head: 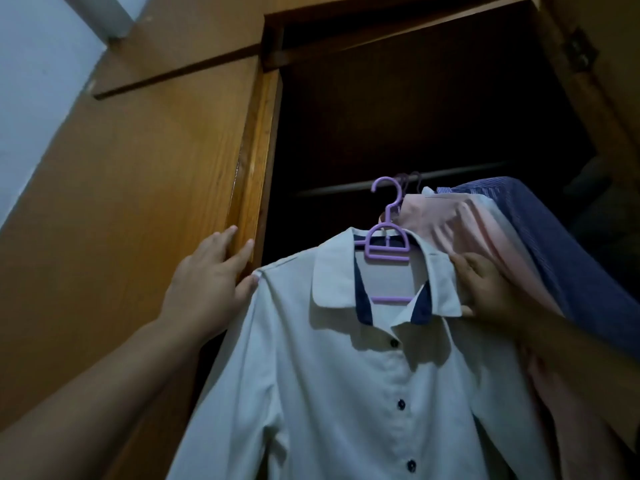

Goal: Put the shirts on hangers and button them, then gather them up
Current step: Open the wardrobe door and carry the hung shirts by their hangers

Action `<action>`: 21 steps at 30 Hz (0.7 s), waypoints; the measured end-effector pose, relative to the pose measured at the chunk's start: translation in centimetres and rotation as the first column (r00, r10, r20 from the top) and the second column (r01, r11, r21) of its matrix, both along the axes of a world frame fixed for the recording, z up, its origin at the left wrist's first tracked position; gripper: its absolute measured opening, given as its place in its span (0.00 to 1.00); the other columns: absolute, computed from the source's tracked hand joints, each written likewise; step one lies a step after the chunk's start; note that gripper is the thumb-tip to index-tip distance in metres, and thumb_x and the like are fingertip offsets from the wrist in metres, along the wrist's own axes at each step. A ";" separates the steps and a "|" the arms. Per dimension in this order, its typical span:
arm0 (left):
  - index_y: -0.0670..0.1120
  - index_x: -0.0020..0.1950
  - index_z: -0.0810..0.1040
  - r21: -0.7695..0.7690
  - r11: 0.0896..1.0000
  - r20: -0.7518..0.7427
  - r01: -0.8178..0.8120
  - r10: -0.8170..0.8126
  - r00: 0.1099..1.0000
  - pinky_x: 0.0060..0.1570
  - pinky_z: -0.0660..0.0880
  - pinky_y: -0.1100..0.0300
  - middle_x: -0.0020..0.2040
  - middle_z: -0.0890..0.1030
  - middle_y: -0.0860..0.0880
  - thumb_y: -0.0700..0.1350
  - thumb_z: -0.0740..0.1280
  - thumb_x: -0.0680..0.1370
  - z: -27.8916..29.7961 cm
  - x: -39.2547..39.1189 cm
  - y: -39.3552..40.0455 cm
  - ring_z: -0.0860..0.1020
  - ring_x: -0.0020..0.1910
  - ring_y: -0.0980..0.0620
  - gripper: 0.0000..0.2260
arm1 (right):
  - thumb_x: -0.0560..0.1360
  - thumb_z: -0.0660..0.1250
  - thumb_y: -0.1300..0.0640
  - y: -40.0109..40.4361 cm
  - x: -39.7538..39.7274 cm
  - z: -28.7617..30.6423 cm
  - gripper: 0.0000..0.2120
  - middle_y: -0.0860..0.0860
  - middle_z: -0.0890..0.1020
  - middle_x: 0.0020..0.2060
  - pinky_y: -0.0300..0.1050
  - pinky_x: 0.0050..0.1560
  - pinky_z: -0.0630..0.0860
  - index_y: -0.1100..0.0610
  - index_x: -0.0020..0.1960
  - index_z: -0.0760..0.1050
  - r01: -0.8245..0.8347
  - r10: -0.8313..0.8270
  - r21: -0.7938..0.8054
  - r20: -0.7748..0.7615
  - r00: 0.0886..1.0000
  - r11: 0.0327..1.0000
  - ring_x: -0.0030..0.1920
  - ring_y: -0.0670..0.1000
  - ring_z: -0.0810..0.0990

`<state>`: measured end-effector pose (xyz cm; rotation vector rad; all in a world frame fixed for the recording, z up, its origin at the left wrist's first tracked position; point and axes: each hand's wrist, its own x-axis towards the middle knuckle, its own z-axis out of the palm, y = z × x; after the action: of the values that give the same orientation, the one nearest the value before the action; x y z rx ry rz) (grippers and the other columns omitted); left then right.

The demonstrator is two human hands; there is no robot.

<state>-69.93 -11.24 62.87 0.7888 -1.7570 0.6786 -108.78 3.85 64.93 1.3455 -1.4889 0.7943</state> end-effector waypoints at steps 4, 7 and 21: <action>0.50 0.78 0.39 0.054 0.995 0.037 -0.087 0.085 0.996 0.74 0.48 0.53 0.78 0.36 0.49 0.61 0.52 0.80 -0.4 -0.7 -0.8 0.37 0.77 0.50 0.34 | 0.66 0.76 0.59 0.1 -1.0 0.5 0.37 0.63 0.71 0.62 0.51 0.61 0.66 0.64 0.71 0.64 0.085 -0.085 -0.035 -0.014 0.996 0.996 0.62 0.63 0.70; 0.47 0.77 0.35 0.026 0.996 0.026 -0.091 0.090 0.996 0.73 0.43 0.55 0.77 0.33 0.48 0.63 0.52 0.80 -0.6 -0.9 -1.6 0.34 0.75 0.51 0.37 | 0.64 0.76 0.49 -1.2 -1.4 1.3 0.41 0.61 0.72 0.59 0.51 0.56 0.69 0.62 0.70 0.64 0.178 -0.178 -0.014 -0.046 0.983 0.984 0.58 0.63 0.72; 0.54 0.69 0.25 -0.053 0.998 0.056 -0.018 0.021 0.998 0.69 0.35 0.62 0.71 0.25 0.56 0.78 0.31 0.59 -0.8 0.4 -3.1 0.29 0.71 0.58 0.46 | 0.66 0.71 0.40 -8.6 3.8 6.8 0.35 0.54 0.74 0.61 0.48 0.50 0.73 0.56 0.66 0.66 0.357 -0.365 -0.143 -0.032 0.930 0.923 0.59 0.56 0.73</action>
<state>-69.50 -14.31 62.02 0.7587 -1.7767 0.7638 -105.03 -4.71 71.74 0.9457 -1.5484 0.5990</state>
